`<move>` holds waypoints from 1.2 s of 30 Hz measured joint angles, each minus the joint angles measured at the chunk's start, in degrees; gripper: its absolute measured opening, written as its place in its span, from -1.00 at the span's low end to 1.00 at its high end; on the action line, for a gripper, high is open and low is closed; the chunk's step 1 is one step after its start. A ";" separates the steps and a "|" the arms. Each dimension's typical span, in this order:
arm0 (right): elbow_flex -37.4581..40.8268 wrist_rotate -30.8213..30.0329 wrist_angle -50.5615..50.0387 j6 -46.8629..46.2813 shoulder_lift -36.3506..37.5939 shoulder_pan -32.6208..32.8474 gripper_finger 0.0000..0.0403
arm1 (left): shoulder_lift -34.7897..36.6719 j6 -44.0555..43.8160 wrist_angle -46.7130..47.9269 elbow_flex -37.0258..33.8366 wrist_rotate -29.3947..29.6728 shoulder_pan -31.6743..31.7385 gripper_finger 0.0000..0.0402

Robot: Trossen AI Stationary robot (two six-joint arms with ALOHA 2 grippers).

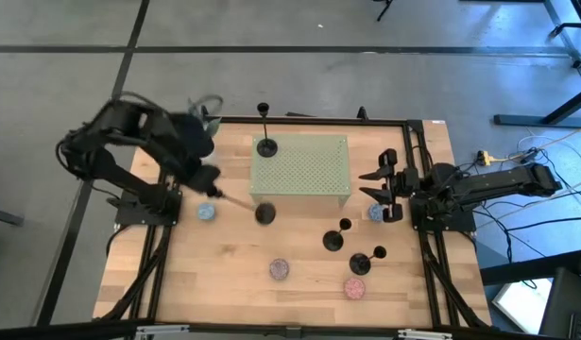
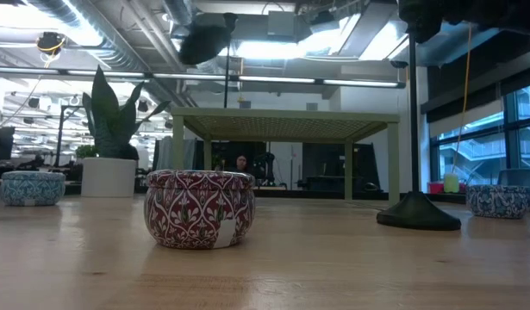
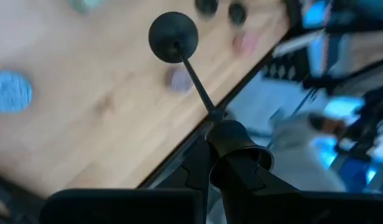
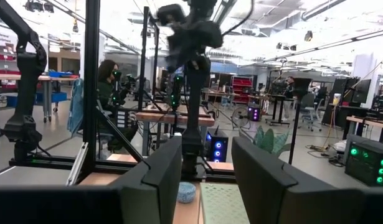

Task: Pick & Place candle stick holders
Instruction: Align the black candle holder with the black candle holder on the shelf

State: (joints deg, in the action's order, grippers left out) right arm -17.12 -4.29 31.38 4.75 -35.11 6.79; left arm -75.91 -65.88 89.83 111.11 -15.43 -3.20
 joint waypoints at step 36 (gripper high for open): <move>-0.02 0.00 4.39 0.17 -1.16 0.02 -0.28 | -0.36 16.99 0.11 -29.72 3.23 -4.40 -0.87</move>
State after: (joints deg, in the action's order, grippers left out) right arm -17.15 -4.29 35.77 4.93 -36.27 6.81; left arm -76.27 -48.89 89.94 81.38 -12.20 -7.61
